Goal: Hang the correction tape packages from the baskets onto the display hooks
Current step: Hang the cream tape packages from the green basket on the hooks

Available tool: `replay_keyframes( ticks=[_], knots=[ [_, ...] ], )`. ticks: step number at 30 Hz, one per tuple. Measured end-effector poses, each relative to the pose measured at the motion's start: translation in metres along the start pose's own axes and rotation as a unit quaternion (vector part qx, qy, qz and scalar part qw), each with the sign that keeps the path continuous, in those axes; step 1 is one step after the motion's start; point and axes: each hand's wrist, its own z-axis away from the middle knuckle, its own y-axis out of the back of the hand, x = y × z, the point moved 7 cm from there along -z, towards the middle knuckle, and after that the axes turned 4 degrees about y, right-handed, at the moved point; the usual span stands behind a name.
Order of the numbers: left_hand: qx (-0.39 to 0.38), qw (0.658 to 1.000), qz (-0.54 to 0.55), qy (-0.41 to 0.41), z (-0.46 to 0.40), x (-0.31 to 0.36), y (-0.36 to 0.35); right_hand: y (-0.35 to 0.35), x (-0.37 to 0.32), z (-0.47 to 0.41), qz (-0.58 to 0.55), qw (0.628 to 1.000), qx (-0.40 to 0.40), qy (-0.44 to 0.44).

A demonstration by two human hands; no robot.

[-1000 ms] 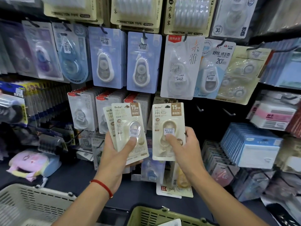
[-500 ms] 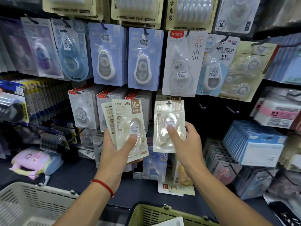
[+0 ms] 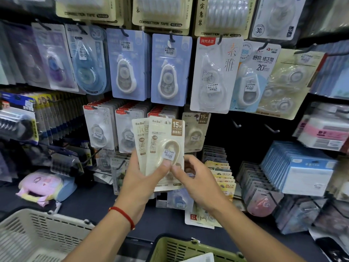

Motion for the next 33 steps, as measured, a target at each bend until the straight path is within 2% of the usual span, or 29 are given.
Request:
replay_keyframes(
  ticks=[5, 9, 12, 24, 29, 33],
  knots=[
    [-0.017, 1.0, 0.024, 0.008, 0.0, 0.001, -0.002, 0.008, -0.001, -0.001, -0.041, 0.997, 0.059, 0.009],
    [0.029, 0.999, 0.023, 0.034, 0.001, 0.0, 0.005, 0.032, 0.005, 0.0, -0.083, 0.983, 0.163, -0.01],
    [0.054, 0.997, 0.019, 0.044, 0.001, 0.0, 0.01, 0.045, 0.008, 0.001, -0.105, 0.974, 0.202, -0.017],
    [0.05, 0.998, 0.009, 0.041, 0.004, 0.003, 0.008, 0.044, 0.011, -0.002, -0.136, 0.966, 0.219, -0.014],
    [0.042, 0.998, 0.019, 0.04, 0.002, 0.002, 0.009, 0.05, 0.023, 0.0, -0.084, 0.966, 0.242, -0.019],
    [0.022, 0.999, -0.01, 0.026, 0.002, 0.003, 0.005, 0.049, 0.043, -0.001, 0.038, 0.974, 0.192, -0.111]
  ],
)
